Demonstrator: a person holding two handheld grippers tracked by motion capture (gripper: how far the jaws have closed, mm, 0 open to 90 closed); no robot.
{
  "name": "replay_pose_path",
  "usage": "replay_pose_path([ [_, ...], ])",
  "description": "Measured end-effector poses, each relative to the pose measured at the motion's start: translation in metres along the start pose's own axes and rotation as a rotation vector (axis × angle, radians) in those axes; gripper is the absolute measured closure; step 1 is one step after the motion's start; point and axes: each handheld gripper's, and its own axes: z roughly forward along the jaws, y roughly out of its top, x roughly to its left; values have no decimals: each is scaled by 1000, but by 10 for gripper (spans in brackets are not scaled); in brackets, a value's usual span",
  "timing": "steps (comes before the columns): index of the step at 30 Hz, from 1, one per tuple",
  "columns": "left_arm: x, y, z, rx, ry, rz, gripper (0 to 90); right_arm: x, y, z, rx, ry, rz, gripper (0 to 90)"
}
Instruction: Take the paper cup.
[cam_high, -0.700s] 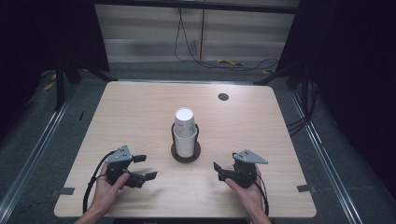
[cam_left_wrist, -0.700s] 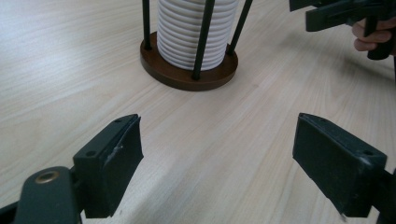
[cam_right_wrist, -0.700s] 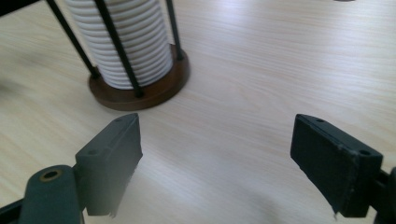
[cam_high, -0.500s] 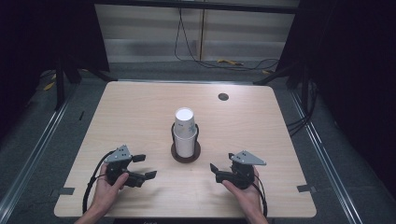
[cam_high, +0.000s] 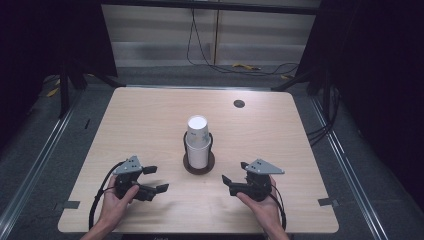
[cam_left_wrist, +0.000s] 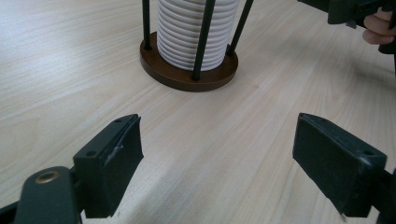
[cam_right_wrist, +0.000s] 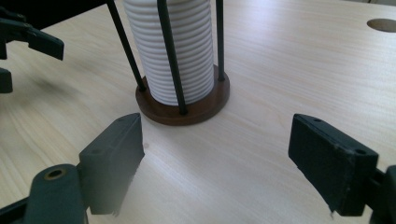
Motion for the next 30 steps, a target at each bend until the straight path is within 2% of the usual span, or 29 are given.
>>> replay_pose_path([
  [4, 2, 0, 0, 8, 7, 0, 159, 1, 7, 2, -2, 10, -15, 179],
  [7, 2, 0, -1, -8, 10, -6, 159, 2, 12, 3, 0, 21, -23, 198],
  [13, 3, 1, -1, -7, 10, -4, 158, 2, 24, 6, -8, 33, -19, 223],
  [20, 0, 0, 0, -17, -16, -15, 159, 1, 42, 8, -21, 61, -12, 227],
  [22, -1, 0, 0, -14, -8, -4, 159, 2, 48, 8, -26, 61, -23, 229],
  [25, -4, -2, 0, -5, -14, 4, 159, 1, 58, 7, -24, 78, -12, 229],
  [30, -7, -2, 1, -25, -51, -19, 159, 0, 70, 6, -46, 81, -15, 227],
])
